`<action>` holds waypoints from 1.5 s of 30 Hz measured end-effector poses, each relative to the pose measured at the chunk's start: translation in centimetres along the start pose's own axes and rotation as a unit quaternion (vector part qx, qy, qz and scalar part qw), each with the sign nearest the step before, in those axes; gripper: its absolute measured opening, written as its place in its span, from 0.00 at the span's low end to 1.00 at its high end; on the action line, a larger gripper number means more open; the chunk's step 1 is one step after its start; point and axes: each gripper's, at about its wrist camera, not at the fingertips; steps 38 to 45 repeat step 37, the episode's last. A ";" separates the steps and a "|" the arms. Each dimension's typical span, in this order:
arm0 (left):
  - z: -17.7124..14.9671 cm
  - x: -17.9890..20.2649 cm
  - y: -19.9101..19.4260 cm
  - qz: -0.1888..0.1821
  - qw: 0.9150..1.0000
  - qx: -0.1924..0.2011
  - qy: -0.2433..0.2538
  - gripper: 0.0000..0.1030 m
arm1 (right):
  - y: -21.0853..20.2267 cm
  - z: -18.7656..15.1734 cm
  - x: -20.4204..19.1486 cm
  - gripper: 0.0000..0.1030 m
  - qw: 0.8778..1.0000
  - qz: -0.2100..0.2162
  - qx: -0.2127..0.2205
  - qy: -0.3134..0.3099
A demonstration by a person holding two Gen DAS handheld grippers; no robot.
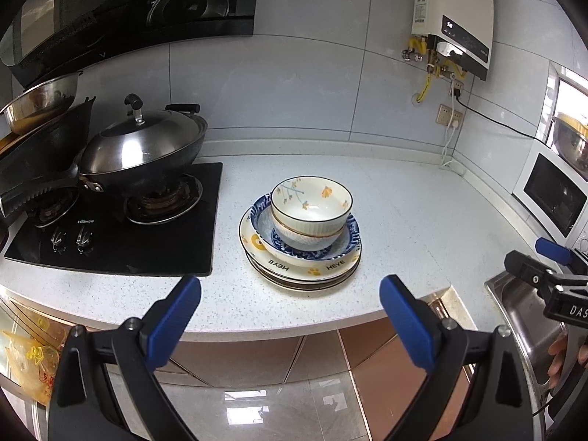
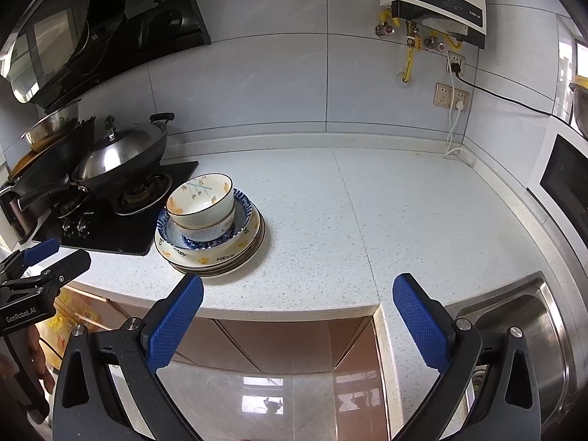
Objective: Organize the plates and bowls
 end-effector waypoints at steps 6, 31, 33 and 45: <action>0.1 -0.2 0.0 0.001 1.000 0.002 0.001 0.96 | 0.0 0.0 -0.4 0.99 1.000 0.002 0.000 -0.002; 0.0 0.1 -0.8 -0.020 1.000 0.011 0.016 0.96 | -0.2 0.0 -1.1 0.99 1.000 0.007 0.002 -0.013; 0.0 0.1 -0.8 -0.020 1.000 0.012 0.016 0.96 | -0.2 -0.1 -1.1 0.99 1.000 0.007 0.002 -0.014; -0.1 0.2 -1.0 -0.016 1.000 0.014 0.013 0.96 | -0.3 -0.1 -1.1 0.99 1.000 0.007 0.002 -0.014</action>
Point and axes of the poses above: each gripper's, at about its wrist camera, not at the fingertips, and y roughly the way its jaws point, x to its right, z to its top, and after that the axes turned 6 degrees about -z, right-handed
